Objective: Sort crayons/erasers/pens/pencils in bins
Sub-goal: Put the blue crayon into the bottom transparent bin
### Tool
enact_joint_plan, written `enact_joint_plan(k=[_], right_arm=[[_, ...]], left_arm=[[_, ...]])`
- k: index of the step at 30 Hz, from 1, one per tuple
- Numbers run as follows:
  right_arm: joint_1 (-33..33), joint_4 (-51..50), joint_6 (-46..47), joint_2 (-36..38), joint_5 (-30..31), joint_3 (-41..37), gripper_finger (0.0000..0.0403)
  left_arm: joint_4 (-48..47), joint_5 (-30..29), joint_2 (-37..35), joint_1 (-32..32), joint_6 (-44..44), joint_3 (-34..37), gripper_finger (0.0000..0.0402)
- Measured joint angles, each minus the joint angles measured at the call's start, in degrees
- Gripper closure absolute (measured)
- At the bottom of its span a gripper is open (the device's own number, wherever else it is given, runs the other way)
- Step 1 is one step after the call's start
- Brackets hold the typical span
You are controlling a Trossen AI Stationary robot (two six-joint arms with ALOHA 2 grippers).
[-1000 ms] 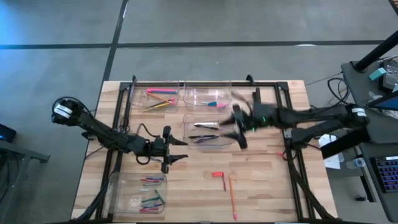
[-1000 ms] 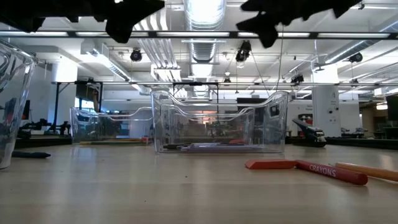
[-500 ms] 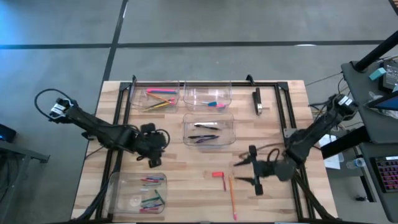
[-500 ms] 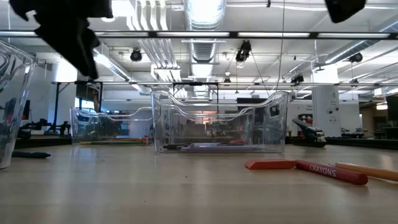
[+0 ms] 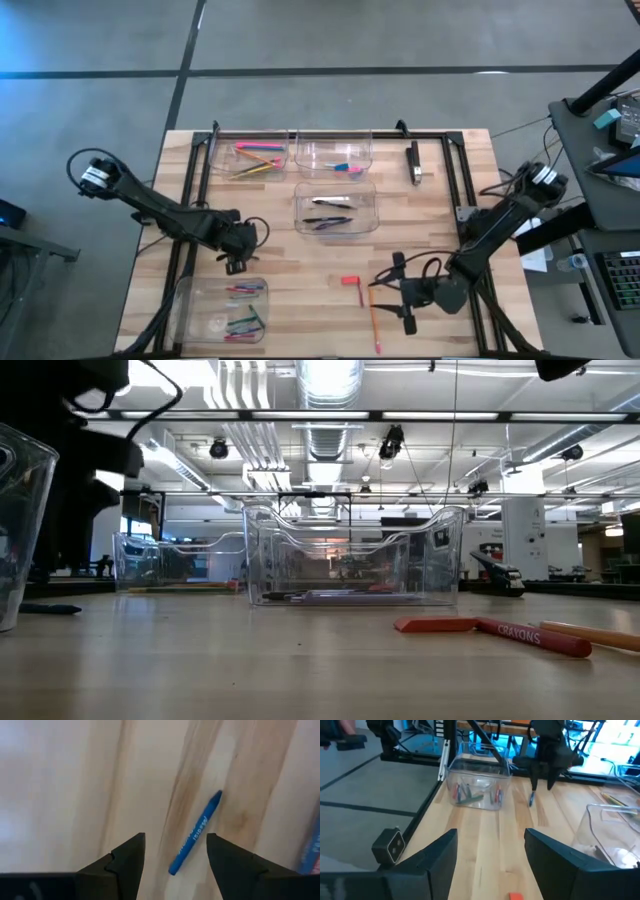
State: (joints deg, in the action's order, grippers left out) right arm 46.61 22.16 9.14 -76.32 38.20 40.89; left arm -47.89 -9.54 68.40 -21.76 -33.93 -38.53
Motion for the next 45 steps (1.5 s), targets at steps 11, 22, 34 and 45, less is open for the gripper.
enact_joint_plan(k=[11,22,34,45], right_arm=[[-0.1,-0.4,-1.5,-2.1,0.9,2.4,0.0184],[-0.1,-0.4,-2.3,-2.1,1.0,2.4,0.0184],[-0.1,-0.5,-2.1,-2.1,0.9,2.4,0.0184],[-0.1,-0.6,-2.1,-2.1,0.9,2.4,0.0184]], left_arm=[[11.3,2.0,0.1,0.0,-0.2,10.0,0.0206],[13.0,0.9,3.2,0.0,0.1,11.6,0.0242],[11.9,-1.7,7.3,0.0,1.9,11.0,0.0389],[-1.8,-1.5,-2.8,0.1,2.8,2.1,0.0399]])
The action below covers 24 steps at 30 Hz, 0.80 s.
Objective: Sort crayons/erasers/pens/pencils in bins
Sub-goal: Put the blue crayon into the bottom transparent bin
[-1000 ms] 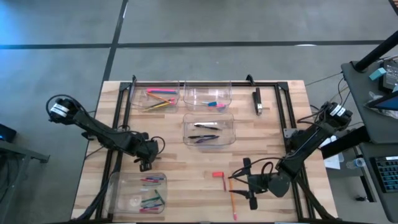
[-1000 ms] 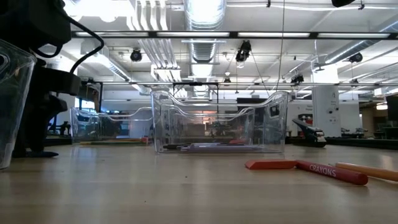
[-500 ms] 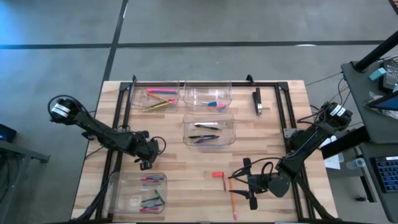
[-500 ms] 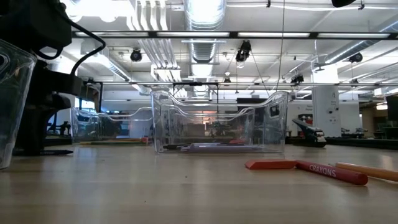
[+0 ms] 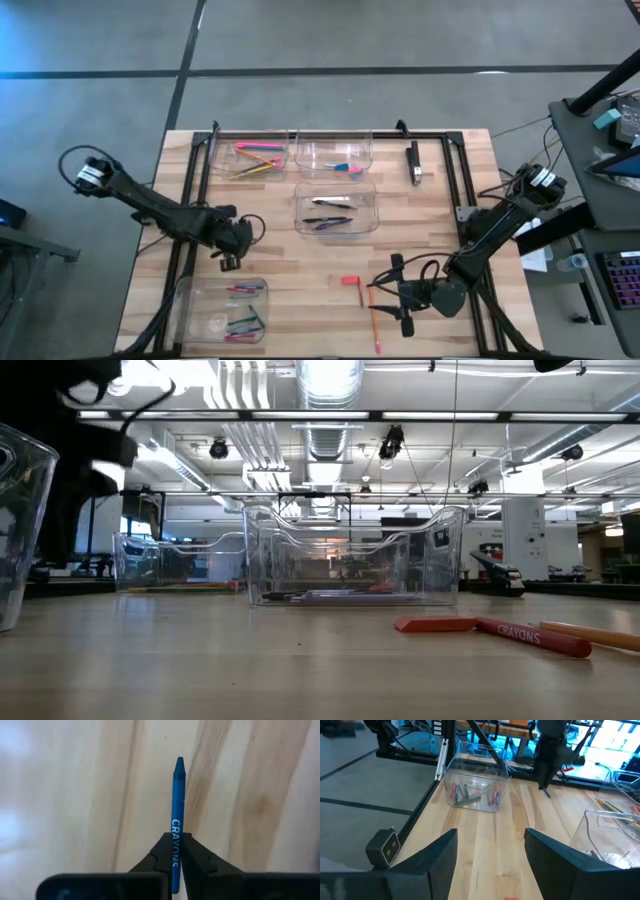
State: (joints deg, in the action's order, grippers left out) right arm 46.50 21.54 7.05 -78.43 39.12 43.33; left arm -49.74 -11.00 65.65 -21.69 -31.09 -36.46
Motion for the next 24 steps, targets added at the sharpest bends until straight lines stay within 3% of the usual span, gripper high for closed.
enact_joint_plan(k=[3,11,17,24], right_arm=[[0.0,-0.2,0.3,0.0,0.0,0.0,0.0184],[0.0,-0.2,0.9,0.0,0.0,0.0,0.0184],[0.0,-0.4,2.0,0.0,0.0,0.0,0.0184],[0.1,-0.6,2.1,0.0,0.0,0.0,0.0184]], left_arm=[[-2.4,0.5,-3.0,0.0,0.0,-4.0,0.0399],[-6.5,8.7,-6.4,-2.8,-1.6,-17.7,0.0400],[-6.3,11.2,-2.3,-11.1,-6.1,-24.4,0.0401],[-6.0,15.0,6.2,-22.4,-19.4,-25.1,0.0400]])
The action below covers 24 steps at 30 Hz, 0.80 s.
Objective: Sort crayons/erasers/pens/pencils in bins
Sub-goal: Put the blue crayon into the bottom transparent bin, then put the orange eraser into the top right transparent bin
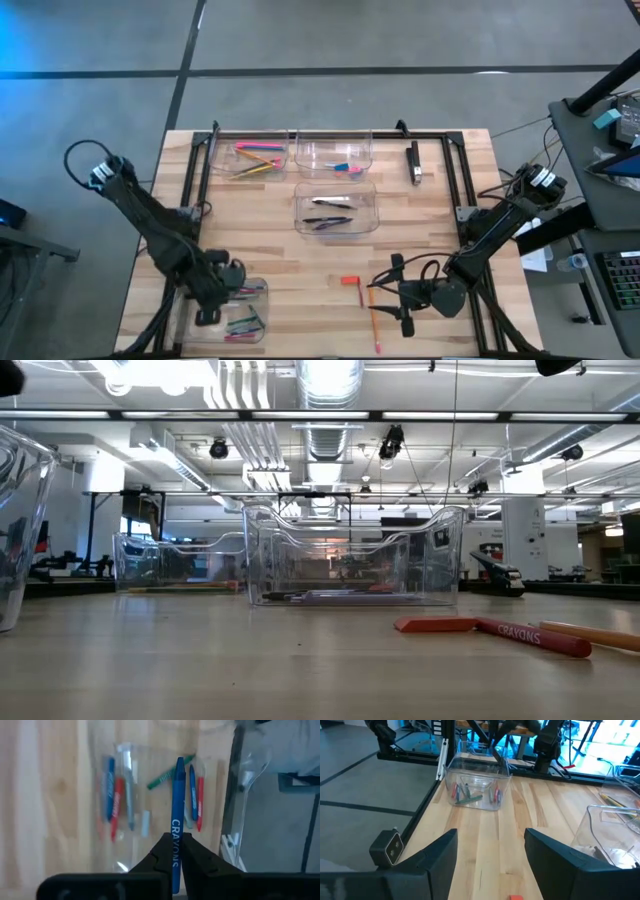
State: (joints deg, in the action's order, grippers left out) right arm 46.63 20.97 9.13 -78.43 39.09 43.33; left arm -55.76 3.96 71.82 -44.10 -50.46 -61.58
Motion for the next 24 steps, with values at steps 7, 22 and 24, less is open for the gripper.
enact_joint_plan(k=[7,22,24], right_arm=[[0.0,0.3,0.0,0.0,0.0,0.0,0.0184],[0.4,-1.0,7.0,-2.1,-0.1,-0.1,0.0184],[0.5,-1.0,8.1,-2.7,-0.1,-0.1,0.0184]], left_arm=[[6.6,0.0,6.8,-3.3,-4.7,0.0,0.0328],[13.8,-15.3,6.1,1.5,9.1,-3.1,0.0229],[21.1,-22.8,5.5,1.5,17.6,-3.0,0.0229]])
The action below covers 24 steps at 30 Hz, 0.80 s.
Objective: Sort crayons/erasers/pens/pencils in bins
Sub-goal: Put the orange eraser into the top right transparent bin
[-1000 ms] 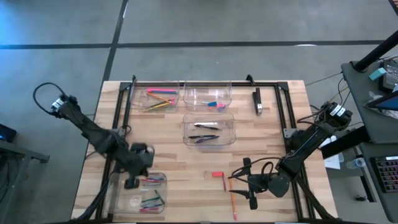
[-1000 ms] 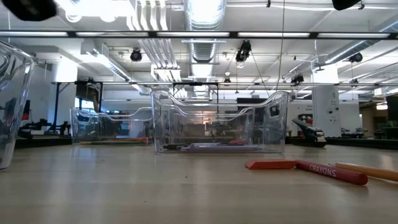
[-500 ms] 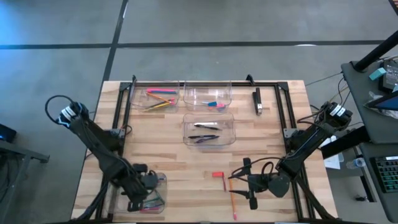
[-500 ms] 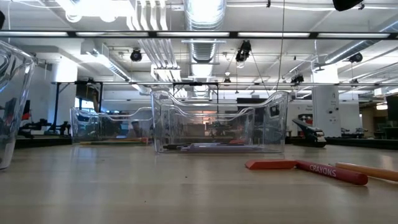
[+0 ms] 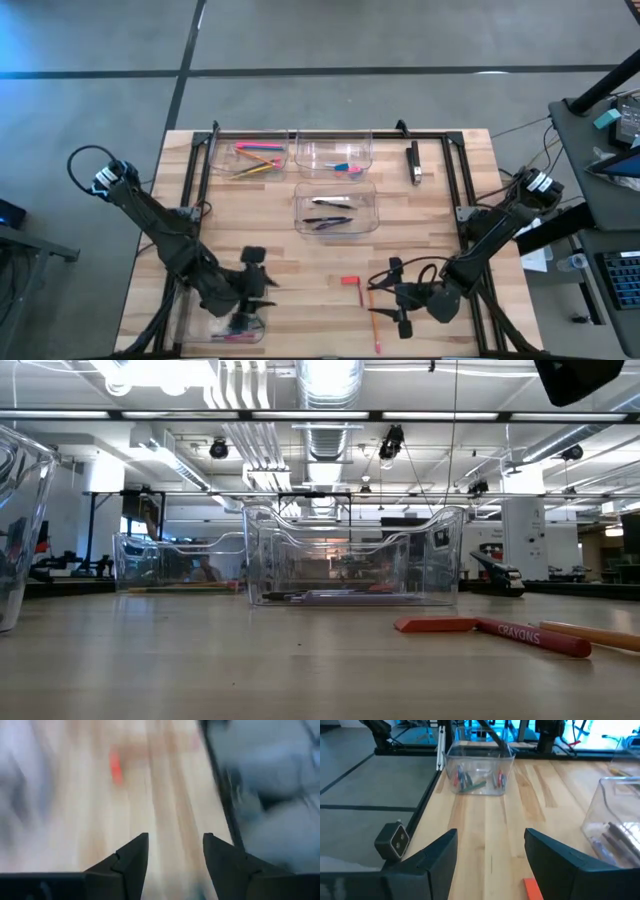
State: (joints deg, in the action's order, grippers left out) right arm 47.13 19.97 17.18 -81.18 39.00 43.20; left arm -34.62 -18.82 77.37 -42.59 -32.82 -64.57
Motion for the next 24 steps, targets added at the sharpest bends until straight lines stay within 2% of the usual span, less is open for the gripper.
enact_joint_plan(k=[2,4,8,12,15,19,24], right_arm=[[0.2,0.0,0.8,-0.7,0.0,0.0,0.0184],[0.3,0.0,1.5,-1.4,-0.1,0.0,0.0184],[0.4,0.1,2.4,-2.1,-0.2,0.0,0.0184],[0.6,0.0,2.4,-2.7,-0.1,0.0,0.0184],[0.6,-0.1,2.4,-3.0,-0.1,0.0,0.0184],[0.6,0.0,2.3,-3.4,0.0,0.0,0.0184],[0.6,0.0,3.0,-3.4,0.1,0.0,0.0184]], left_arm=[[9.4,-8.2,-0.2,0.0,10.9,0.9,0.0229],[22.0,-13.5,0.1,0.3,20.3,2.7,0.0229],[50.1,-12.6,3.2,3.1,37.1,7.0,0.0229],[69.2,-6.9,8.8,6.2,46.3,10.5,0.0228],[74.6,-3.7,12.4,9.1,46.5,11.1,0.0228],[71.0,-3.8,14.3,12.0,39.2,11.1,0.0228],[71.0,-3.3,15.2,13.5,37.8,11.2,0.0228]])
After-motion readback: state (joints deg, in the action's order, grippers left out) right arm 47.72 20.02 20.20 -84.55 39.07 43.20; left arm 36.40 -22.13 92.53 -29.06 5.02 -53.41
